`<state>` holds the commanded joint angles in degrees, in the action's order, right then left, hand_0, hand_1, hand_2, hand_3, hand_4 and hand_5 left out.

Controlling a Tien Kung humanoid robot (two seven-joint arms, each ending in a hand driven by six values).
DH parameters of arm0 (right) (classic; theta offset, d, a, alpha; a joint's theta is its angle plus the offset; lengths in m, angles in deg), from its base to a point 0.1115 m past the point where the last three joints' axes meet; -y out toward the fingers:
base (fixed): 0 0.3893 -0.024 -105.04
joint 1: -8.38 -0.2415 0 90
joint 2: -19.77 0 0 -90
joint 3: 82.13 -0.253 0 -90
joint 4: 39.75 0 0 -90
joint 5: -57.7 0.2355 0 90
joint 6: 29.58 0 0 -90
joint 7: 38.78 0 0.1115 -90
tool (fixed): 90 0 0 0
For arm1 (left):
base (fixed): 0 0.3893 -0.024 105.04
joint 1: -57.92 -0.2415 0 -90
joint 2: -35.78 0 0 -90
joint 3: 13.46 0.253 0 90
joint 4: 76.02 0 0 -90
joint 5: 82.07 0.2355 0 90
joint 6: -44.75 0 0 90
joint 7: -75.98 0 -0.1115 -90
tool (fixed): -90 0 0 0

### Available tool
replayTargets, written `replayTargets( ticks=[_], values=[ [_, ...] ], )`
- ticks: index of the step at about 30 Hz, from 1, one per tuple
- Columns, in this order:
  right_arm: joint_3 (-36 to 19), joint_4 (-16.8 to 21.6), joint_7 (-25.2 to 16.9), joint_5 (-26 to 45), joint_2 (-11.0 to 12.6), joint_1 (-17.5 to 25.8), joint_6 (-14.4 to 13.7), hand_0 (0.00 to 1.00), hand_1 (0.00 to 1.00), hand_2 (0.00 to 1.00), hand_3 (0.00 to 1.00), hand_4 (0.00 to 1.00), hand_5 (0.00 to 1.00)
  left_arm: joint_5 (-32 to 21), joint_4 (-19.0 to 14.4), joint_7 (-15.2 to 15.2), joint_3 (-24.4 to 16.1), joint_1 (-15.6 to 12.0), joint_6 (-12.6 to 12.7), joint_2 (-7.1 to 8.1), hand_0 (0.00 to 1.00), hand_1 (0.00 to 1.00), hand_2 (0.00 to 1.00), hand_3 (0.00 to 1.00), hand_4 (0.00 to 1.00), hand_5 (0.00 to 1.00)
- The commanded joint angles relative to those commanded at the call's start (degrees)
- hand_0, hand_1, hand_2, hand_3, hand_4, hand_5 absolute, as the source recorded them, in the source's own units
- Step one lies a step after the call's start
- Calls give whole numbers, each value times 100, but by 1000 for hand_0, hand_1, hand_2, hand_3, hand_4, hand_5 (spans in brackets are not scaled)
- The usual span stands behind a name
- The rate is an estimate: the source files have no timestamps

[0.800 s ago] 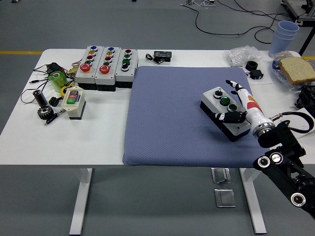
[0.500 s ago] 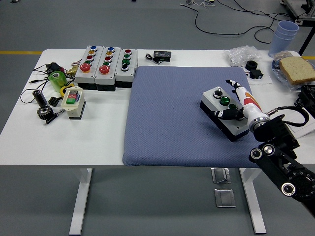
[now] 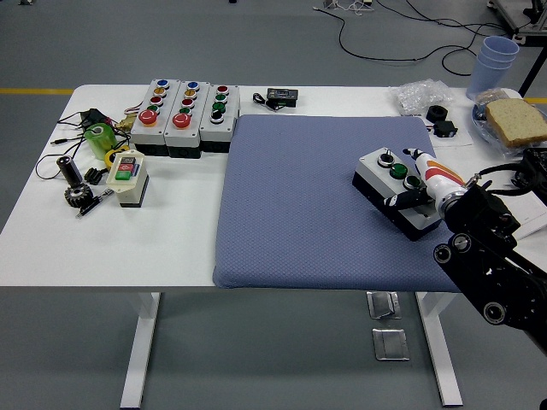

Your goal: Pick up the button,place it on the desk,press the button,press the button

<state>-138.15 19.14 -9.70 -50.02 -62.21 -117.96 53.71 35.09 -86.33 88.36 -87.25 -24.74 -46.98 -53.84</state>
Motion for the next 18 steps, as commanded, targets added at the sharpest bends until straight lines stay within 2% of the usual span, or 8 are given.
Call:
replayTargets(
  ticks=[4, 5, 10, 11, 16, 17, 18],
  values=[
    [13, -20, 120, -200, 25, -10, 78, 884, 739, 863, 936, 979, 149, -8, 0, 0, -6, 5, 4, -2, 655, 637, 640, 557, 327, 855],
    [18, -27, 146, -228, 34, -13, 112, 770, 616, 754, 882, 971, 159, -4, 0, 0, -7, 7, 3, -2, 653, 637, 639, 556, 327, 853],
    [65, -44, 292, -416, 76, -33, 322, 770, 616, 754, 882, 971, 159, -11, 0, -2, -10, 8, 8, -4, 653, 637, 639, 556, 327, 853],
    [91, -43, 333, -485, 85, -44, 381, 583, 487, 653, 838, 961, 161, -6, 0, -2, -11, 8, 6, -3, 654, 637, 639, 556, 327, 852],
    [182, -33, 411, -645, 111, -71, 518, 583, 487, 653, 838, 961, 161, -2, 0, -3, -8, 9, 5, -3, 654, 637, 639, 556, 327, 852],
    [200, -27, 425, -697, 120, -70, 529, 376, 403, 598, 807, 955, 176, -7, 0, -3, -4, 10, 5, -3, 653, 637, 637, 556, 327, 849],
    [208, -24, 433, -722, 124, -69, 532, 376, 403, 598, 807, 955, 176, -10, 0, -3, -2, 10, 5, -2, 653, 637, 637, 556, 327, 849]
  ],
)
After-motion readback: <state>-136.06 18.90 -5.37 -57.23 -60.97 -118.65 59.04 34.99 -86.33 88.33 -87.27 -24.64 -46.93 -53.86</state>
